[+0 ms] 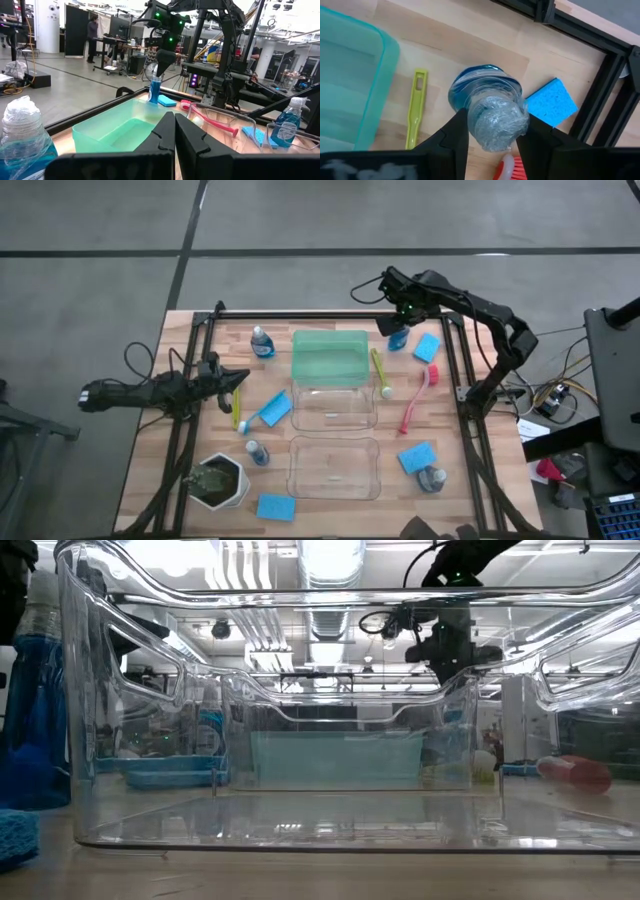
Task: Pick & Place Kitchen Sink Supplies
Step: Put the blue dishwashing liquid into the green bin, then put the dishwashing liquid into the green bin
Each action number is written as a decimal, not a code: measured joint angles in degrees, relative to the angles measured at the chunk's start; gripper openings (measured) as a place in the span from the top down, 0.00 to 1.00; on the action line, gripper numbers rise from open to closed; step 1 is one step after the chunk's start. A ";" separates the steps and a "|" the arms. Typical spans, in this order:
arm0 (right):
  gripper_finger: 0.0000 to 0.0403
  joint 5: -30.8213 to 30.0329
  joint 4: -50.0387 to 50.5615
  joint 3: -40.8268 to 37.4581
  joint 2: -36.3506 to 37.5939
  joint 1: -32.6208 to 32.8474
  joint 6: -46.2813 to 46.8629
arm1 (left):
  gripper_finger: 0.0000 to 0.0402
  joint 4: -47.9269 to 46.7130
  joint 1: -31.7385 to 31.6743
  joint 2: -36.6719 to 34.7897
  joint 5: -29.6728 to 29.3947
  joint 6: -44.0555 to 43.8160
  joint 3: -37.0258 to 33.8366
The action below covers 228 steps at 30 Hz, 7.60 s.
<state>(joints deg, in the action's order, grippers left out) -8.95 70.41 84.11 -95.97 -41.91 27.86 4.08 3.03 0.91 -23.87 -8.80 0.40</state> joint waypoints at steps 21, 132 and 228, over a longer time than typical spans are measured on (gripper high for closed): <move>0.67 4.48 4.85 13.13 0.71 4.42 1.68 | 0.99 0.00 0.01 0.00 0.02 0.00 0.00; 0.33 7.94 13.77 49.57 -23.16 14.32 -5.35 | 0.99 16.77 -0.02 0.00 -4.31 -20.57 1.92; 0.42 -0.14 -38.17 22.26 7.73 32.45 -18.84 | 0.45 -68.36 -37.53 81.87 11.96 -23.80 78.70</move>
<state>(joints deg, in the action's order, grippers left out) -9.09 32.24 106.37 -88.24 -9.46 9.01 -64.29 -34.50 82.78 -11.92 -32.60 79.10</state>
